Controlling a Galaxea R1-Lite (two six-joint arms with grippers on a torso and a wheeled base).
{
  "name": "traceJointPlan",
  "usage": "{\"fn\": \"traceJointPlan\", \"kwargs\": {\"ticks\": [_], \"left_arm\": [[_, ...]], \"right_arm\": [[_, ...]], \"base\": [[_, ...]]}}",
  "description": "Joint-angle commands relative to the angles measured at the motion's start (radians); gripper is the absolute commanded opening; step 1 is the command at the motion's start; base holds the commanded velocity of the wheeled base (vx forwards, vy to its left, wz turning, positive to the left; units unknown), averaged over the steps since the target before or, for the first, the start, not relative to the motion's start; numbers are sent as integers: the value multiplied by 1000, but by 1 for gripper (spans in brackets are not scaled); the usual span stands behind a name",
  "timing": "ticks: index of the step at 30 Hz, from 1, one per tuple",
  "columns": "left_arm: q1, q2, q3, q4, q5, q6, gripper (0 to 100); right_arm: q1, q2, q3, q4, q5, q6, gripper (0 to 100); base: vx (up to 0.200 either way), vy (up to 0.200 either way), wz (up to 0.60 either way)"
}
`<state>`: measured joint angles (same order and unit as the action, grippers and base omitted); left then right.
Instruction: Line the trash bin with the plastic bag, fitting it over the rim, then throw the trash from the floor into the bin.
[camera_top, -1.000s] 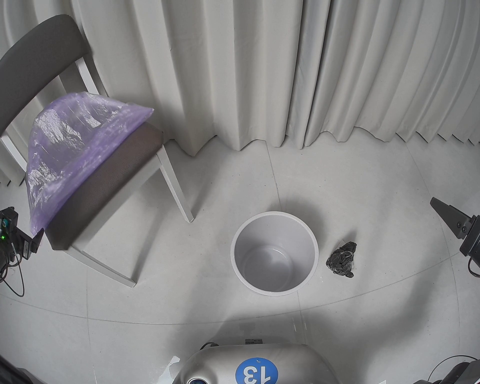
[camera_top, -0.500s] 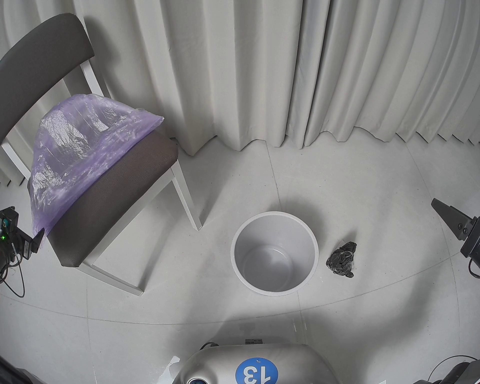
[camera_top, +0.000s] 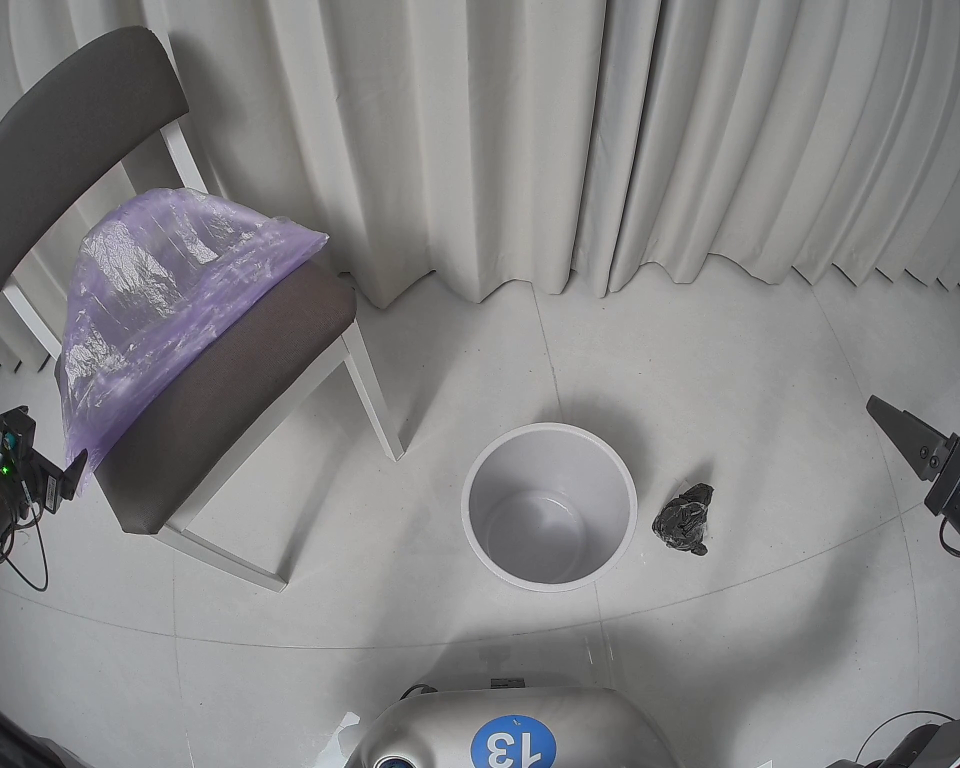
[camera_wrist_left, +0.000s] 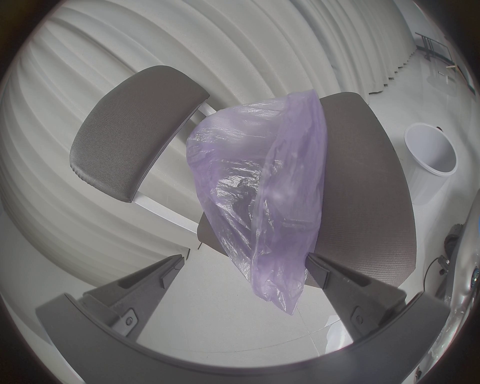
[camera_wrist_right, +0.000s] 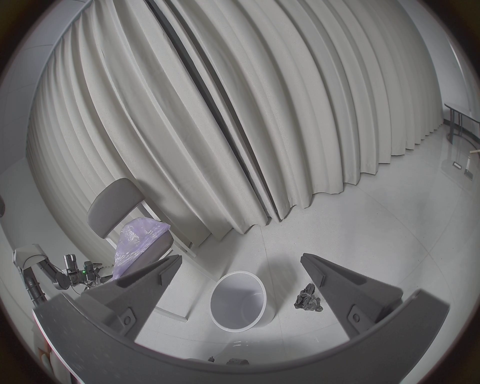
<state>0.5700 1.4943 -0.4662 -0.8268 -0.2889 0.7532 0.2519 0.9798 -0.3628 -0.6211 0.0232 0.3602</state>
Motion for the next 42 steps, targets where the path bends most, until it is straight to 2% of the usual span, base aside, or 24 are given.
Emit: {"fn": "traceJointPlan", "kwargs": {"ticks": [1,15,24,25,42], "left_arm": [[-1,1,0,0,1,0,0],[-2,12,0,0,-1,-18,0],[-12,86,1,-44,-35,-9,0],[-12,98,-2,-52,-33,-9,100],[-4,222,-28,-176,-18,-20,100]], "right_arm": [[0,-1,1,0,0,0,100],[1,2,-5,0,1,-1,100],[1,8,-10,0,1,-1,100],[1,8,-10,0,1,-1,100],[1,5,-8,0,1,-1,100]], "base": [[0,0,0],[0,0,0],[0,0,0],[0,0,0],[0,0,0]]}}
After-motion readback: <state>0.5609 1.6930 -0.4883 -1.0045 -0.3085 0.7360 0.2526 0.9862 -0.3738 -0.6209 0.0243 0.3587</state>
